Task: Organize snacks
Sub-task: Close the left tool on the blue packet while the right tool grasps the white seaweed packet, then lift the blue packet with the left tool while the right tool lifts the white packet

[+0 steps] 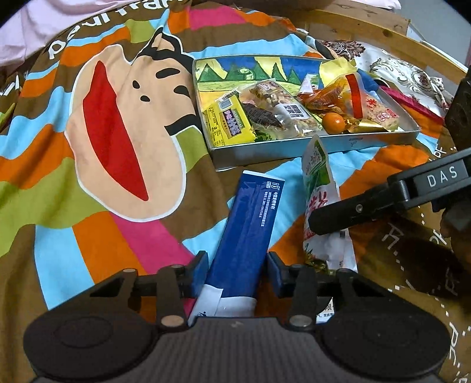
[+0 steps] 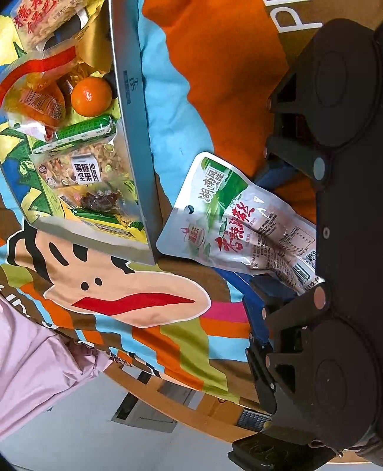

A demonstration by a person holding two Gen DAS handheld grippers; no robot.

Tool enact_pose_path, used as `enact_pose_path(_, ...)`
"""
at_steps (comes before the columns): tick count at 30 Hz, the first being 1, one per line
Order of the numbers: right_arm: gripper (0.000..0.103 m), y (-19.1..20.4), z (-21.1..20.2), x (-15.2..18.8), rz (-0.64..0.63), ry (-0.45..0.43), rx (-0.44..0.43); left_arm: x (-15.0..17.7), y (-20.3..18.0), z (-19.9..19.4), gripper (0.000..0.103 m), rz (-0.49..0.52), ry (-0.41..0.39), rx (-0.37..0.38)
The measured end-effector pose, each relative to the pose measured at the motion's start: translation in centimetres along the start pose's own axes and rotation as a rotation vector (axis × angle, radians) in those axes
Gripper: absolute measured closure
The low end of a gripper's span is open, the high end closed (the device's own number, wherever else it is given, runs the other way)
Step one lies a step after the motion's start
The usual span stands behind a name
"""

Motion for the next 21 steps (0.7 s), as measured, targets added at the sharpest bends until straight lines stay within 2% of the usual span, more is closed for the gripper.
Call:
enact_pose_path(2,0.036,0.0,-0.1,0.0,0.008,-0.002,0.001,-0.1,0.0,0.1,0.058,-0.035,-0.001,-0.008)
enact_pose_path(9,0.037,0.0,-0.8,0.1,0.042,-0.002,0.039,0.2,0.5,-0.9,0.061,-0.297,-0.033,-0.039)
enact_pose_path(16,0.037,1.2,0.7,-0.2,0.110,-0.020,0.097,1.5,1.0,-3.5,0.062,-0.453,-0.104,-0.107)
enact_pose_path(21,0.022,2.9,1.7,-0.2,0.097,-0.040,0.152,1.4,2.1,-4.5,0.062,-0.544,-0.165,-0.079)
Point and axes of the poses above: each gripper's, at about its wrist camera, not at the fingertips, and z roughly the way its jaws point, y to its left, x to its underside, the point moved 6 cm from there along z, roughly the way its jaws point, and after that the axes turned 14 degrees about x, right-handed, at the moved point
